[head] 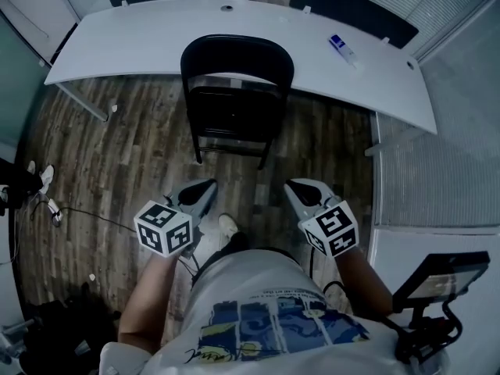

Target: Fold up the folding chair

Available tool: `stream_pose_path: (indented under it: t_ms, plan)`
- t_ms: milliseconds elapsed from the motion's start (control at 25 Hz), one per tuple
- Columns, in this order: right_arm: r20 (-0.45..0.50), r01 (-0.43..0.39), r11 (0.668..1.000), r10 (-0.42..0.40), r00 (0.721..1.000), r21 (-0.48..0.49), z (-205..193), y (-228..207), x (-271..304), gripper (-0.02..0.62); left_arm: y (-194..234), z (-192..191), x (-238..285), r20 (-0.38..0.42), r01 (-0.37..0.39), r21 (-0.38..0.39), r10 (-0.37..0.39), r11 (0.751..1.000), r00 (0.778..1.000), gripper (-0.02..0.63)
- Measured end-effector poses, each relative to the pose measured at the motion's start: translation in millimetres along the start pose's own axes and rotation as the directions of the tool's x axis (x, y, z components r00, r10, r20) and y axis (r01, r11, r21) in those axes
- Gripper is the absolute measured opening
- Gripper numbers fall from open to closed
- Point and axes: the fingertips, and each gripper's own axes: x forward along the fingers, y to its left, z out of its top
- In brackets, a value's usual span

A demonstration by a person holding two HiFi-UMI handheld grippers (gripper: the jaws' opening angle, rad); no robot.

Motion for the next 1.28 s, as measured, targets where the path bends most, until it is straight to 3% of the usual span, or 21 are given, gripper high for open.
stream_pose_path:
  t_ms: [320, 600, 800, 1120, 1280]
  plan:
    - [0.045, 0.039, 0.997, -0.042, 0.998, 0.060, -40, 63, -76, 0.003, -71, -36, -51, -0.014, 0.012, 0.055, -0.011, 0.998, 1.000, 0.005]
    - [0.052, 0.052, 0.996, -0.056, 0.997, 0.077, -65, 103, -113, 0.003, -107, -60, -81, -0.014, 0.015, 0.076, -0.013, 0.997, 1.000, 0.005]
    - [0.051, 0.080, 0.994, -0.085, 0.995, 0.078, -72, 119, -127, 0.003, -131, -65, -94, 0.004, 0.101, 0.103, -0.102, 0.990, 0.995, 0.005]
    - [0.078, 0.112, 0.989, -0.120, 0.990, 0.091, -53, 147, -128, 0.003, -135, -60, -117, -0.033, 0.139, 0.147, -0.136, 0.979, 0.990, 0.005]
    - [0.085, 0.123, 0.990, -0.129, 0.988, 0.073, -44, 204, -108, 0.003, -112, -81, -165, -0.049, 0.159, 0.162, -0.153, 0.974, 0.987, 0.005]
